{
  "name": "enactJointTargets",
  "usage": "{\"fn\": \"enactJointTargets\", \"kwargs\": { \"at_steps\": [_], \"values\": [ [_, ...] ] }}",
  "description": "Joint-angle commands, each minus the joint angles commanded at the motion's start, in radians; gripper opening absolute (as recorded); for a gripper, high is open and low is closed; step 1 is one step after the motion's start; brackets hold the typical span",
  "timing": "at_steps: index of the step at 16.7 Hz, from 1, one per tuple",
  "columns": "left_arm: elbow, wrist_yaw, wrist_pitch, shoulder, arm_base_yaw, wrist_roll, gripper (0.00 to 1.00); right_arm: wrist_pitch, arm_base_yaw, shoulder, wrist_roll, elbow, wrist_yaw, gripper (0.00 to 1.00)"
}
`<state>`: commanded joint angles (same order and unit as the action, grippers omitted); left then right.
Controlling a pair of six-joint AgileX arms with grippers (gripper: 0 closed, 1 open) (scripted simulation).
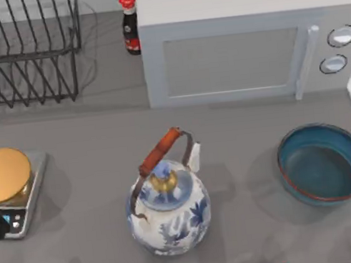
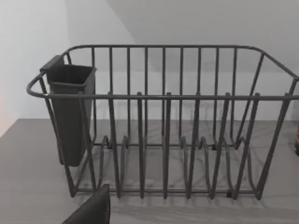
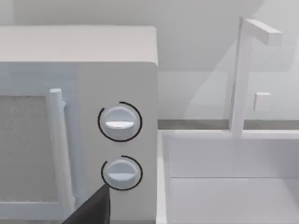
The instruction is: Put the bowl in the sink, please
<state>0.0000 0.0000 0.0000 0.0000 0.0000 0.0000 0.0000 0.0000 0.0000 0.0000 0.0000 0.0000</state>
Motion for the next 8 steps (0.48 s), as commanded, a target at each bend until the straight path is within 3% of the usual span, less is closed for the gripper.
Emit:
{"fn": "enactJointTargets", "kwargs": {
  "at_steps": [4,8],
  "values": [
    [0.0,0.0,0.0,0.0,0.0,0.0,1.0,-0.03,0.005,0.032,0.005,0.031,-0.001,1.0],
    [0.0,0.0,0.0,0.0,0.0,0.0,1.0,-0.184,0.027,0.223,0.032,0.21,0.0,1.0]
  ]
}}
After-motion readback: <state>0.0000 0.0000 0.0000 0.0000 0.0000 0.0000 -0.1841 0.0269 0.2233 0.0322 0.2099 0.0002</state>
